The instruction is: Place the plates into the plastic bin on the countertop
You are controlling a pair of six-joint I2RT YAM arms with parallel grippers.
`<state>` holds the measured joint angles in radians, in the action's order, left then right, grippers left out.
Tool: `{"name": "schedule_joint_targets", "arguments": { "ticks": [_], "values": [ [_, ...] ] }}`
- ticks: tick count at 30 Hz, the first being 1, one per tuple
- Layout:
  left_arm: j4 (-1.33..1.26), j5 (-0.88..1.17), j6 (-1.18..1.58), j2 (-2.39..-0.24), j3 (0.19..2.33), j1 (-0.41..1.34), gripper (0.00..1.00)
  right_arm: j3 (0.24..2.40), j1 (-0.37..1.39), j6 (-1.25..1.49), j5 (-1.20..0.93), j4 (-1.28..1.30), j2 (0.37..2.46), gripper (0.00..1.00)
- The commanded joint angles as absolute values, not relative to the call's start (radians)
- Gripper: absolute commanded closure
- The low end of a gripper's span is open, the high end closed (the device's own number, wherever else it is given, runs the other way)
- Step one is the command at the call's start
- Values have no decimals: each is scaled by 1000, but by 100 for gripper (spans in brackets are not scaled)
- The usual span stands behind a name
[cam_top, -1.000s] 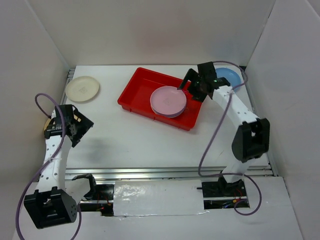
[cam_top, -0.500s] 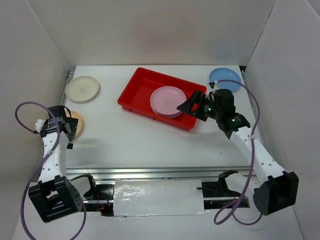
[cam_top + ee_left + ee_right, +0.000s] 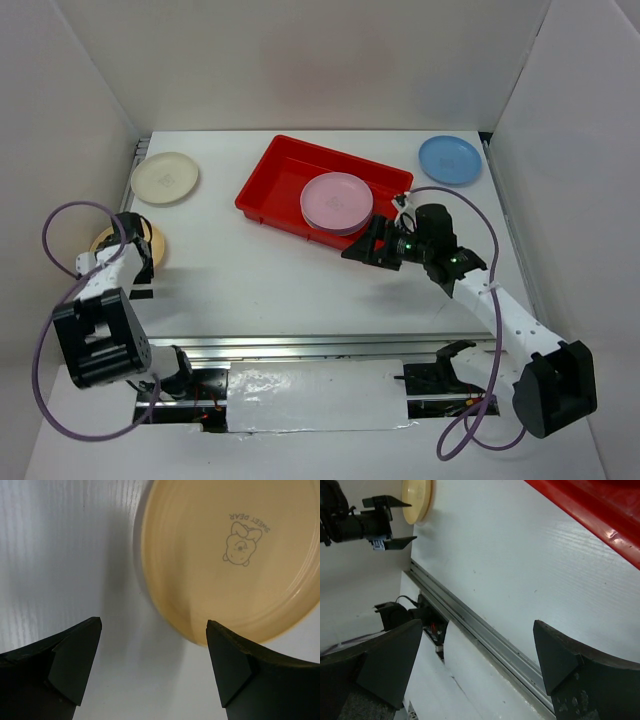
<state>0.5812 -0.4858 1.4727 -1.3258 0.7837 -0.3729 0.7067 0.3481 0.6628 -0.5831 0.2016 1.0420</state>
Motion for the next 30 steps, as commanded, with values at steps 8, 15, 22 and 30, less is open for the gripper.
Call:
{"name": "schedule_joint_targets", "arguments": {
  "ticks": [8, 15, 22, 30],
  "values": [
    [554, -617, 1543, -1526, 893, -380, 1, 692, 405, 637, -557, 156, 1003, 0],
    [555, -594, 1526, -1612, 902, -380, 18, 704, 431, 643, -545, 152, 1022, 0],
    [537, -554, 1528, -1615, 844, -379, 96, 742, 436, 630, -505, 213, 977, 0],
    [767, -542, 1525, -1230, 792, -292, 100, 801, 434, 627, -479, 258, 953, 0]
  ]
}}
